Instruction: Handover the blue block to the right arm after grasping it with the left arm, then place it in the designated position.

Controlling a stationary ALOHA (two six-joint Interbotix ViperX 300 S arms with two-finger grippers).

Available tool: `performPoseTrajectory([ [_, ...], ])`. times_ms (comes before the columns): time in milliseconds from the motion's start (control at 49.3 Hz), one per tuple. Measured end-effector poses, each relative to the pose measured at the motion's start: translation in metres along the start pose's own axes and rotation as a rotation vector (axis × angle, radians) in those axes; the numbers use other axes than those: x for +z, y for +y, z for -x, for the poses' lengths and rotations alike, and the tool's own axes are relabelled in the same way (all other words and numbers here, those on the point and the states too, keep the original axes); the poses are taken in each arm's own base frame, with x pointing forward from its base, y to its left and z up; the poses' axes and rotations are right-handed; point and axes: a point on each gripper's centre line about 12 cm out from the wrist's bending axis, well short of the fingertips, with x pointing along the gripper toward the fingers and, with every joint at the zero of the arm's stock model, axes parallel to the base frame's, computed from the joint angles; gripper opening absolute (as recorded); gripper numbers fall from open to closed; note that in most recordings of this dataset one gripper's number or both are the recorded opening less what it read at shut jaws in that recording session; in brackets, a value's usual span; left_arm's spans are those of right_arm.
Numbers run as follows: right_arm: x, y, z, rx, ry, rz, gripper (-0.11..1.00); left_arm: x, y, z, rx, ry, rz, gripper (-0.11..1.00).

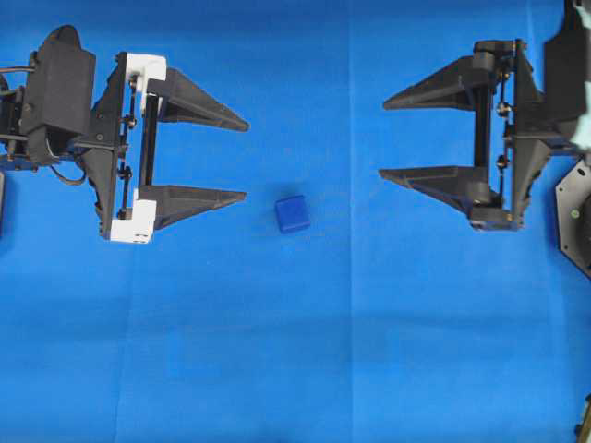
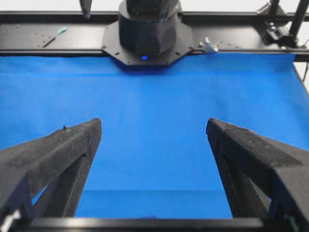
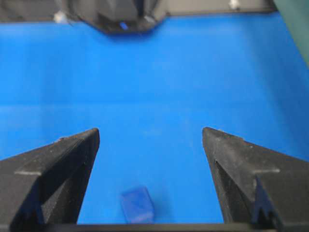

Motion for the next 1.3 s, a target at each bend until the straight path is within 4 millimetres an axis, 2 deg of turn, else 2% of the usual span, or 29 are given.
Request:
performPoseTrajectory([
  [365, -0.0068, 0.0049, 0.0052, 0.101, -0.083, 0.009, 0.77, 0.0006, 0.0, -0.0001, 0.0, -0.002, -0.002, 0.93],
  [1298, -0.0074, 0.0042, 0.0047, 0.102, -0.085, 0.008, 0.77, 0.0006, 0.0, -0.0001, 0.0, -0.002, -0.003, 0.93],
])
